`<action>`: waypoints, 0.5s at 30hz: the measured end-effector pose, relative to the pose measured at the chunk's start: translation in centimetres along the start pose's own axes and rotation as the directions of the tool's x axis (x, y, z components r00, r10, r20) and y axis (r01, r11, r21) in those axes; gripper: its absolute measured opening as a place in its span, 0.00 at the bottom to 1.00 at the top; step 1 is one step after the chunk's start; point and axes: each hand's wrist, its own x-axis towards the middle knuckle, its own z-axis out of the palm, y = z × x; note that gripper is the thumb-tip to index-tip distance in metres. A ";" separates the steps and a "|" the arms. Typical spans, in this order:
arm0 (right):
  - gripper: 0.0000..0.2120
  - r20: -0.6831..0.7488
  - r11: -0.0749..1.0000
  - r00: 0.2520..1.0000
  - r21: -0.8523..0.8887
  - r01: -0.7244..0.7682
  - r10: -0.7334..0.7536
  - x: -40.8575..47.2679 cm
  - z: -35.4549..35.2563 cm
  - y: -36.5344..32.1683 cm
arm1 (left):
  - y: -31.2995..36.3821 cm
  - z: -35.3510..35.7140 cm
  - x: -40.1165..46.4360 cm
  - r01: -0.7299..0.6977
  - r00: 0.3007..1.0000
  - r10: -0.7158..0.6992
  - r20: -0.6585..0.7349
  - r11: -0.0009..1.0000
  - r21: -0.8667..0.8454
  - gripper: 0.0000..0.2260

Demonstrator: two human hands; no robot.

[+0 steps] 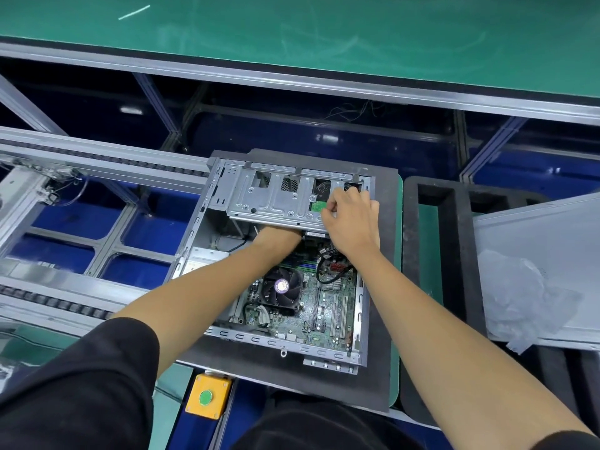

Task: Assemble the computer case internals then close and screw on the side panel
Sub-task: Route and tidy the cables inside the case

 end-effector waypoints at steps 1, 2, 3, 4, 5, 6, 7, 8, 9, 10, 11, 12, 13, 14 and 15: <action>0.04 0.000 1.000 1.000 -0.005 0.002 -0.002 -0.1 0.0 0.0 | 0.1 0.0 0.1 0.001 1.000 -0.001 0.003 1.000 0.005 0.23; 0.04 0.001 1.000 1.000 -0.012 0.006 -0.006 -0.1 0.0 0.0 | 0.1 -0.2 0.1 0.002 1.000 -0.002 0.025 1.000 0.006 0.24; 0.04 0.005 1.000 1.000 -0.019 0.009 -0.009 -0.1 0.0 -0.1 | 0.0 -0.3 0.1 0.003 0.999 -0.003 0.054 1.000 -0.003 0.25; 0.04 0.009 1.000 1.000 -0.023 0.012 -0.011 -0.1 0.1 -0.1 | -0.3 -0.4 -0.1 0.004 0.998 -0.003 0.069 1.000 -0.016 0.26; 0.04 0.011 1.000 1.000 -0.026 0.013 -0.012 -0.1 0.1 -0.1 | -0.5 -0.4 -0.2 0.010 0.998 -0.008 0.068 1.000 -0.026 0.26; 0.04 0.010 0.999 1.000 -0.030 0.014 -0.014 -0.1 0.1 -0.1 | -0.7 -0.5 -0.2 0.011 0.998 -0.010 0.063 1.000 -0.029 0.25; 0.04 0.009 0.999 1.000 -0.035 0.018 -0.018 -0.1 0.1 -0.1 | -0.6 -0.6 -0.2 0.006 0.997 -0.004 0.075 1.000 -0.024 0.23; 0.04 0.009 0.999 1.000 -0.038 0.020 -0.020 -0.1 0.1 -0.1 | -0.4 -0.8 -0.2 -0.010 0.992 0.013 0.122 1.000 -0.021 0.20; 0.04 0.006 0.999 1.000 -0.041 0.020 -0.020 -0.1 0.1 -0.1 | -0.2 -1.1 -0.4 -0.024 0.983 0.029 0.181 0.999 -0.030 0.17; 0.04 0.003 0.999 1.000 -0.043 0.021 -0.021 -0.1 0.2 -0.1 | -0.1 -1.4 -0.5 -0.036 0.970 0.047 0.239 0.998 -0.049 0.14; 0.04 0.003 0.999 1.000 -0.043 0.023 -0.023 -0.1 0.2 -0.1 | -0.1 -1.6 -0.6 -0.050 0.963 0.064 0.263 0.997 -0.062 0.13; 0.04 0.002 0.999 1.000 -0.040 0.025 -0.025 -0.1 0.2 -0.1 | -0.2 -1.8 -0.6 -0.061 0.966 0.075 0.247 0.996 -0.065 0.13; 0.04 0.000 0.999 1.000 -0.036 0.026 -0.026 -0.1 0.2 -0.1 | -0.2 -1.9 -0.5 -0.062 0.973 0.073 0.220 0.997 -0.055 0.13; 0.04 -0.002 0.999 1.000 -0.034 0.028 -0.028 -0.1 0.2 -0.1 | -0.3 -1.9 -0.4 -0.064 0.978 0.070 0.194 0.997 -0.039 0.13; 0.04 -0.004 0.999 1.000 -0.033 0.027 -0.027 -0.1 0.2 -0.1 | -0.3 -1.8 -0.3 -0.031 0.979 0.041 0.199 0.998 -0.053 0.13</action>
